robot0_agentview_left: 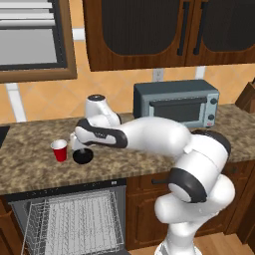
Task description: Pick up the cup and bowl from the counter, place them in the dishwasher, and close the dishwasher door.
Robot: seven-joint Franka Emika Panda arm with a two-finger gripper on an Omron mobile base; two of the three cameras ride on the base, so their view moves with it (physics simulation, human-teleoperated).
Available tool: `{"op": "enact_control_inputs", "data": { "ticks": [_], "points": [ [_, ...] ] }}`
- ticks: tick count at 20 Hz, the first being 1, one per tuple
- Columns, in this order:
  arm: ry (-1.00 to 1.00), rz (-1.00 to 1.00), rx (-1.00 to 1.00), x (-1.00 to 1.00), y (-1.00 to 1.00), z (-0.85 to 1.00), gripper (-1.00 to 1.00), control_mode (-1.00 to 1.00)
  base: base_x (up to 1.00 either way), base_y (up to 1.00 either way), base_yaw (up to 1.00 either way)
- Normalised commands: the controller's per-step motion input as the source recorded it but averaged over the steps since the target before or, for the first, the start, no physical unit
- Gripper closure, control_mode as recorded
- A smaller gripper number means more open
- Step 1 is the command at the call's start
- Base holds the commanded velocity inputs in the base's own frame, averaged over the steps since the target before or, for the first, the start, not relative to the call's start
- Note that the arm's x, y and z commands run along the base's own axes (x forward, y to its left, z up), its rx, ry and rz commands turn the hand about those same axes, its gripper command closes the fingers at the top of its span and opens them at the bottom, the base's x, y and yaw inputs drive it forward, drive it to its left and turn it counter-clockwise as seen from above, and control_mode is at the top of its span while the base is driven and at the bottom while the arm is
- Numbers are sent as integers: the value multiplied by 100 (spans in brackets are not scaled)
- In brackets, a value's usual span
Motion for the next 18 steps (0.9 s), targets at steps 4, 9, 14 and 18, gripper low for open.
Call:
{"op": "enact_control_inputs", "data": {
  "ticks": [4, 9, 14, 18],
  "points": [
    [0, 0, 0, 46, 39, -14, -100, -100, 0, 0, 0],
    [0, -2, 0, 47, 50, -3, -100, -100, 0, 0, 0],
    [0, -3, 0, 43, 38, -6, -100, -100, 0, 0, 0],
    [0, -5, 0, 44, 31, -13, -100, -100, 0, 0, 0]
  ]
}}
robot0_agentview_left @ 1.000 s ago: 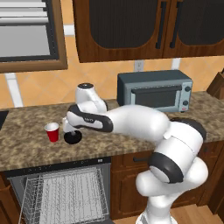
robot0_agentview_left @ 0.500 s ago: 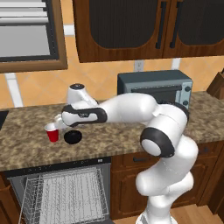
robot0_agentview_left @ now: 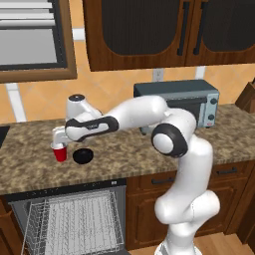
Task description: Pick up the cup and bowl from the counter, place them in the dishwasher, and close the dishwasher door.
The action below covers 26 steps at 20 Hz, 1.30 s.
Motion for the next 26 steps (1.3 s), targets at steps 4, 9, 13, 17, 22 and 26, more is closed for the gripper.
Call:
{"op": "enact_control_inputs", "data": {
  "ticks": [4, 9, 13, 17, 22, 26],
  "points": [
    [0, -4, 0, 29, 21, -24, -100, -100, 0, 0, 0],
    [0, -5, 0, 35, 19, -11, -100, -100, 0, 0, 0],
    [0, -4, 0, 42, 16, -4, -100, -100, 0, 0, 0],
    [0, -1, 1, 40, 19, -24, -100, -100, 0, 0, 0],
    [0, 0, 4, 27, 27, -24, -100, -100, 0, 0, 0],
    [0, 0, 3, 8, 16, -12, -100, -100, 0, 0, 0]
  ]
}}
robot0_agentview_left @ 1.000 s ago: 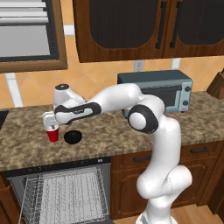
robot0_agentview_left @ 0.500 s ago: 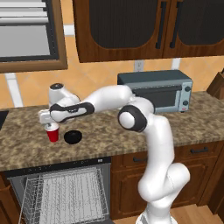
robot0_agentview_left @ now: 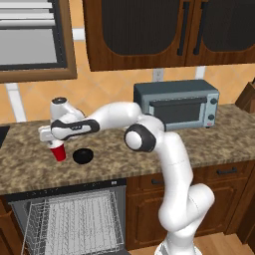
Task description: Pick up the cup and bowl from the counter, place them in the dishwasher, and close the dishwasher door.
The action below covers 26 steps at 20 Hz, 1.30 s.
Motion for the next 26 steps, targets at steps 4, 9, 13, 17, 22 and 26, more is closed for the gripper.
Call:
{"op": "enact_control_inputs", "data": {
  "ticks": [4, 9, 13, 17, 22, 26],
  "points": [
    [1, 0, 4, -1, 0, -16, -100, -100, 0, 0, 0],
    [10, 0, 1, -5, -1, -34, -100, -100, 0, 0, 0],
    [11, 0, 0, -1, -2, -38, 100, -100, 0, 0, 0],
    [2, 0, 0, 0, 0, -18, 100, -100, 0, 0, 0],
    [0, 0, 0, 0, 0, -2, 100, -100, 0, 0, 0],
    [0, 0, 0, -1, 9, 0, 100, -100, 0, 0, 0]
  ]
}}
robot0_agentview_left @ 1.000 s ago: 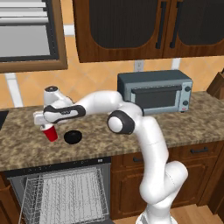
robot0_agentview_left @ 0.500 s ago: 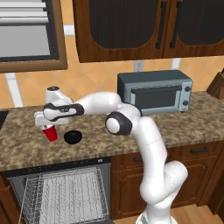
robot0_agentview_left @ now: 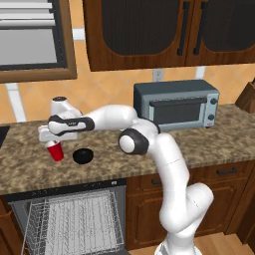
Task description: Pick up the cup and bowl from the counter, place them in the dishwasher, and close the dishwasher door.
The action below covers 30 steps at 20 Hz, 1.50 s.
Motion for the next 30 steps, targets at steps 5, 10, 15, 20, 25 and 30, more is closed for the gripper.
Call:
{"op": "enact_control_inputs", "data": {
  "ticks": [5, 10, 15, 20, 25, 30],
  "points": [
    [-6, 0, 0, -60, 5, 4, 100, -100, 0, 0, 0],
    [-25, 0, 1, -100, 1, -1, 100, -100, 0, 0, 0],
    [-19, 0, 7, -100, 0, -4, 100, -100, 0, 0, 0],
    [-5, 0, 7, -100, -10, 5, 100, -100, 0, 0, 0],
    [0, -3, 6, -100, -30, 17, 100, -100, 0, 0, 0],
    [-11, 0, 2, -100, -66, -19, 100, -100, 0, 0, 0]
  ]
}}
